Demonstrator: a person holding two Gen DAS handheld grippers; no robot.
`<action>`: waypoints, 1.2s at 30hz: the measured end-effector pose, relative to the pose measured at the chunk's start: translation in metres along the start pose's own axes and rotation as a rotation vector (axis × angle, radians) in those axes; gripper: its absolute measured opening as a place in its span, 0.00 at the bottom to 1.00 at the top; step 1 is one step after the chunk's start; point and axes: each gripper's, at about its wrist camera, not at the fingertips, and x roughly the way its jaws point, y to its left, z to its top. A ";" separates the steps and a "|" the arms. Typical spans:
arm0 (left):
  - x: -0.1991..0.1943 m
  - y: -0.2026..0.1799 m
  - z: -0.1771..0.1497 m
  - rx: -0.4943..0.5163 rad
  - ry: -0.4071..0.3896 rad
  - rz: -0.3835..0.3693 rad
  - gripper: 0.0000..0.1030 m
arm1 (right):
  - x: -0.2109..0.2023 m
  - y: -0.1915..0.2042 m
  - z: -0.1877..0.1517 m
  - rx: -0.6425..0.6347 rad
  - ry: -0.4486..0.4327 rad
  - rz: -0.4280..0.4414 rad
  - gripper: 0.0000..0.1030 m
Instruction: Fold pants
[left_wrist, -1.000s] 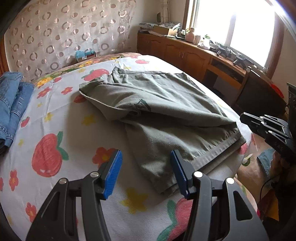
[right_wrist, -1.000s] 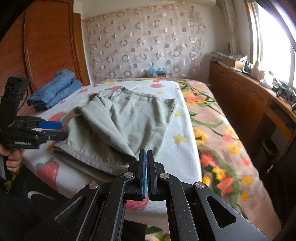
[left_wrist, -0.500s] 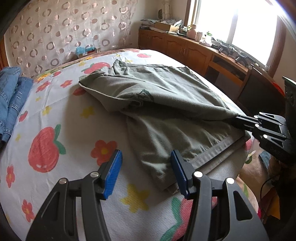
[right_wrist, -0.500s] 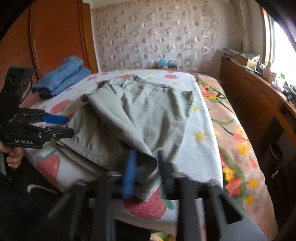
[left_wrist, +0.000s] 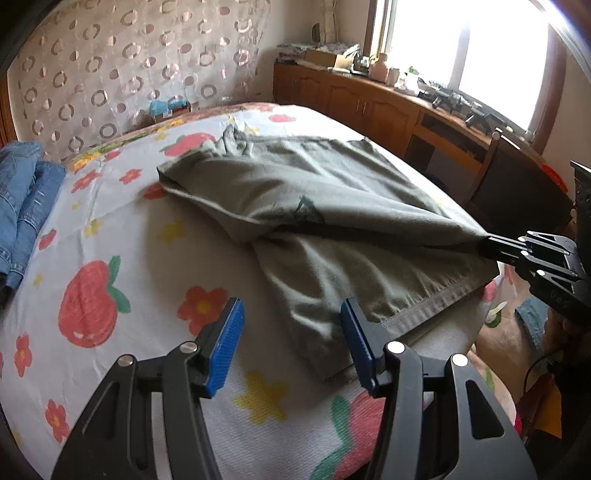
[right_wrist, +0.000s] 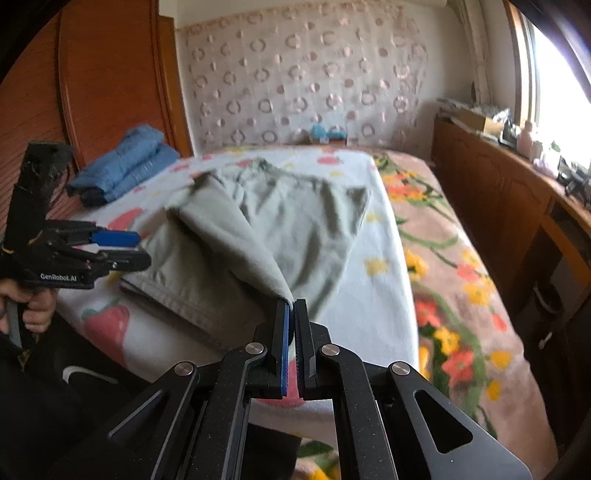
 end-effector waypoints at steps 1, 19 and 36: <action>0.002 0.000 -0.001 0.003 0.012 0.001 0.52 | 0.001 0.000 -0.001 0.000 0.002 -0.013 0.00; -0.033 0.038 0.002 -0.073 -0.073 0.048 0.52 | 0.009 0.043 0.052 -0.112 -0.063 0.031 0.46; -0.050 0.071 -0.009 -0.143 -0.120 0.082 0.52 | 0.075 0.117 0.098 -0.255 0.021 0.182 0.45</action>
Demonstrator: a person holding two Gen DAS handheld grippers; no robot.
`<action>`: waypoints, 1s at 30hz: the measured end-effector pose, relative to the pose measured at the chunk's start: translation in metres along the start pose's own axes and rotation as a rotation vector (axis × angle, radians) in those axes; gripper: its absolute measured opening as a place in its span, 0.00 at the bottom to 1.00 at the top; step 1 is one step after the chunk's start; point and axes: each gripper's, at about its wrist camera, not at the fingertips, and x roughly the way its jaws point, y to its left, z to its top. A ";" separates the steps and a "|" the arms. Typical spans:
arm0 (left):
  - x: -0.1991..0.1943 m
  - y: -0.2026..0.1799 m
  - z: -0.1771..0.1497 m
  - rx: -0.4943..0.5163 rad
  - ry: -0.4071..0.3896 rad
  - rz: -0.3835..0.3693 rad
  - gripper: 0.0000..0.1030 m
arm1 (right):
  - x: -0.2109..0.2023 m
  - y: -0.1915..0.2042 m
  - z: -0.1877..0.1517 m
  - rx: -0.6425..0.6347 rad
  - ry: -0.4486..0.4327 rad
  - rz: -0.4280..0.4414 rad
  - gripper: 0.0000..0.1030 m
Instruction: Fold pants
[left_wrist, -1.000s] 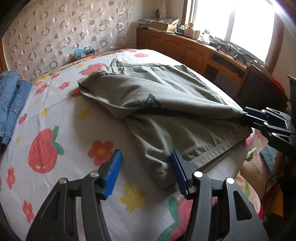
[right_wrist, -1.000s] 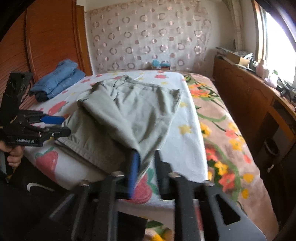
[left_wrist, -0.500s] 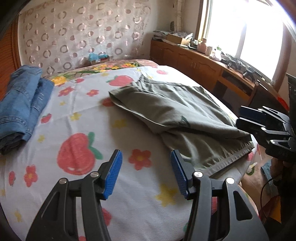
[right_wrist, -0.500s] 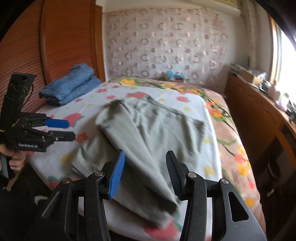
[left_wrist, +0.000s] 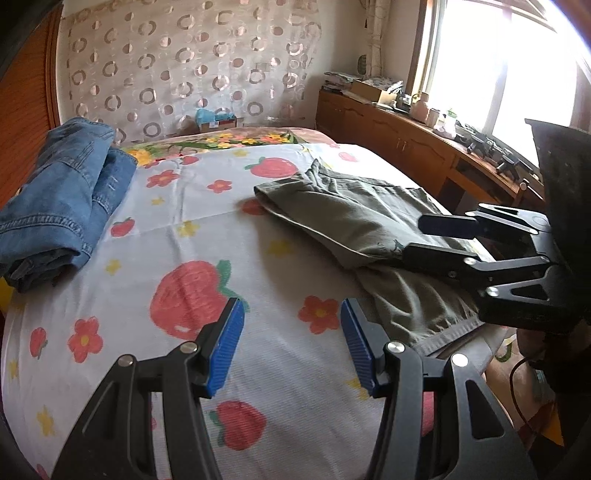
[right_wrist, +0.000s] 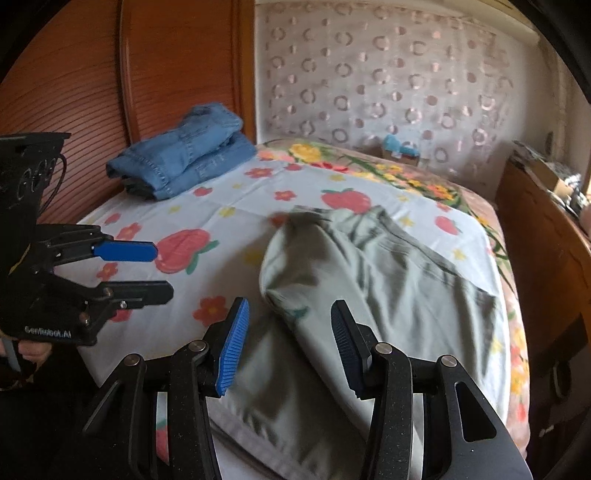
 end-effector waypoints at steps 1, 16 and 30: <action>0.000 0.001 0.000 -0.004 0.000 0.001 0.52 | 0.004 0.002 0.003 -0.006 0.006 0.006 0.41; 0.002 0.010 -0.006 -0.027 0.007 0.000 0.52 | 0.055 0.010 0.007 -0.090 0.136 0.004 0.35; 0.002 -0.004 -0.006 0.004 0.015 -0.019 0.52 | 0.019 -0.024 0.027 -0.052 0.037 -0.068 0.03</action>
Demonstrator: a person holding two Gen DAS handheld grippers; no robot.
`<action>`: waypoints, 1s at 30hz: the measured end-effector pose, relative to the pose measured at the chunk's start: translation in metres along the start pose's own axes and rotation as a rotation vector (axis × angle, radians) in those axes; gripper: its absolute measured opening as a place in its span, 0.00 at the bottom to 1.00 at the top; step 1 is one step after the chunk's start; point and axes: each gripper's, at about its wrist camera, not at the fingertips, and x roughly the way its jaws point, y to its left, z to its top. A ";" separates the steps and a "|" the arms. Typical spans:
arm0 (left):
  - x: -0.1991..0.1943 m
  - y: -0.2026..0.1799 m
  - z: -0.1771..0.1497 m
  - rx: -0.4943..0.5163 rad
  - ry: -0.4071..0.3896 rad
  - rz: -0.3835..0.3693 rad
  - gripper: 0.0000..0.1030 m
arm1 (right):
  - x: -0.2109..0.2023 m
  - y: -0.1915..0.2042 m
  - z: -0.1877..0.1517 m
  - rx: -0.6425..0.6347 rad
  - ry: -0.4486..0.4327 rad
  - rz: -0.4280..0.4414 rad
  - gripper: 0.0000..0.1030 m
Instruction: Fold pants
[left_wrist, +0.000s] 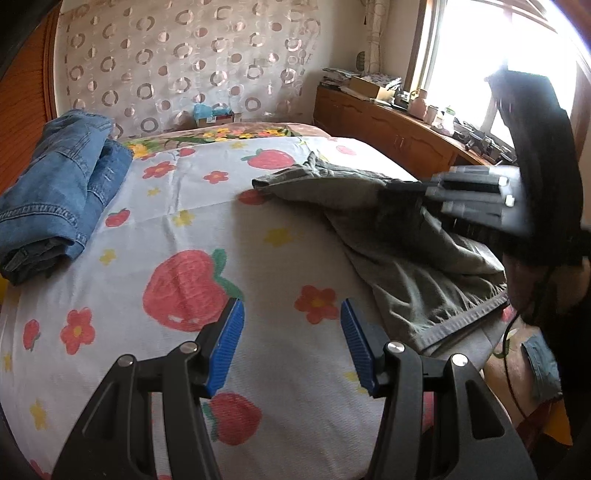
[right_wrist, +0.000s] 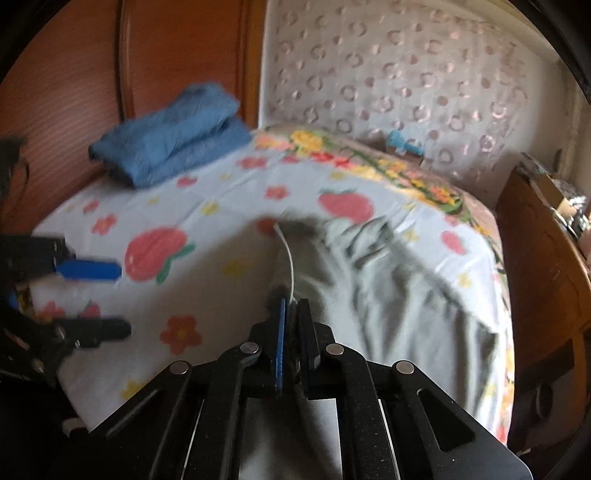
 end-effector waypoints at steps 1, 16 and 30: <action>0.000 -0.001 0.000 0.003 0.001 -0.001 0.52 | -0.005 -0.008 0.003 0.007 -0.009 -0.019 0.03; 0.004 -0.015 -0.002 0.032 0.013 -0.018 0.52 | 0.000 -0.107 -0.004 0.143 0.038 -0.215 0.15; 0.027 -0.040 0.010 0.098 0.051 -0.035 0.52 | 0.006 -0.110 -0.032 0.192 0.080 -0.121 0.45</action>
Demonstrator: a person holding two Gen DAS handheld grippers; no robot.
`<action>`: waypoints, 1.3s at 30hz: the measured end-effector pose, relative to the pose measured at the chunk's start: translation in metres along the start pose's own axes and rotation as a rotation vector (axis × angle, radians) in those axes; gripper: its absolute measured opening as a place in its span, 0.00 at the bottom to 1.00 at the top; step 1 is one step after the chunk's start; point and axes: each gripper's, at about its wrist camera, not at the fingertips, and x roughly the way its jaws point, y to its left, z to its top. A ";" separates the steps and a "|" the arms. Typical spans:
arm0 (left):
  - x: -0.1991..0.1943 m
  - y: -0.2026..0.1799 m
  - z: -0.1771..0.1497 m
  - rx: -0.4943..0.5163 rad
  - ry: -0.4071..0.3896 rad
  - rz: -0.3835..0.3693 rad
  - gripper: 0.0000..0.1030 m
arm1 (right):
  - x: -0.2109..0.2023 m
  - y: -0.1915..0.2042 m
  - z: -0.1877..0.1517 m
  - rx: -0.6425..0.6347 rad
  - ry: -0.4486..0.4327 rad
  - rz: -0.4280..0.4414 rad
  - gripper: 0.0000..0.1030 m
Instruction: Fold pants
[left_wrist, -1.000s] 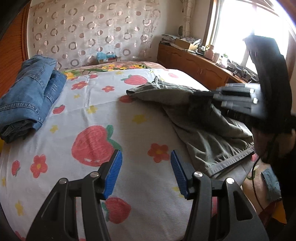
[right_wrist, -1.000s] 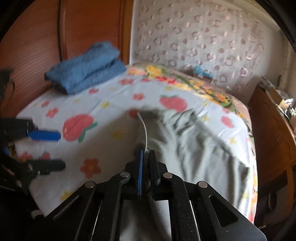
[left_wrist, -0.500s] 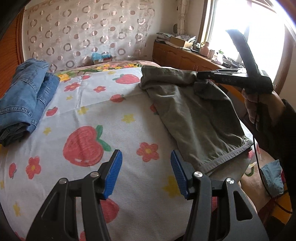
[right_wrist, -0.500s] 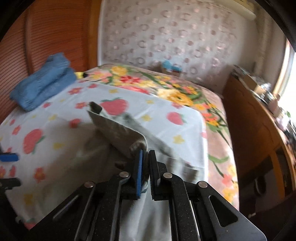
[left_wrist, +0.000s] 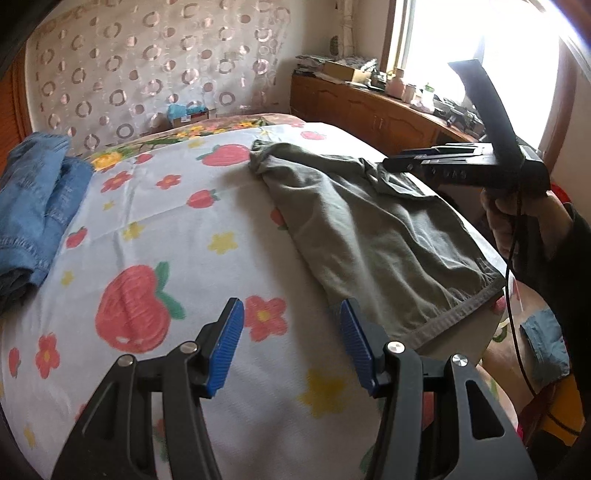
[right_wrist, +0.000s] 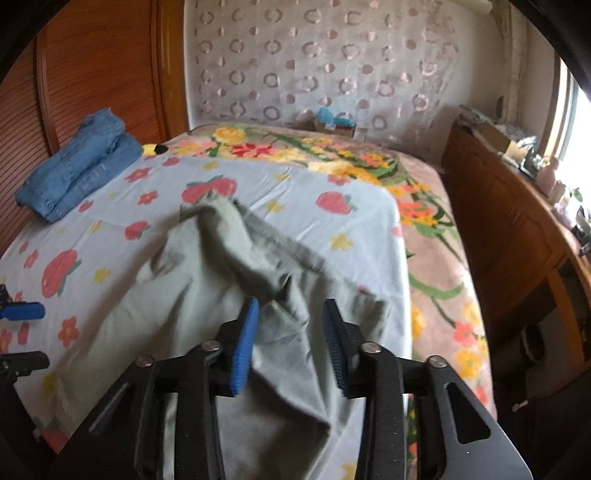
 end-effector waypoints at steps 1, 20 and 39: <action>0.003 -0.002 0.001 0.006 0.005 0.001 0.52 | 0.003 0.000 -0.003 0.007 0.009 0.009 0.50; 0.024 -0.011 -0.005 0.047 0.035 0.036 0.52 | 0.009 -0.028 0.006 0.134 -0.031 -0.012 0.09; 0.022 -0.011 -0.006 0.050 0.020 0.040 0.52 | 0.009 -0.051 -0.001 0.155 -0.008 -0.099 0.47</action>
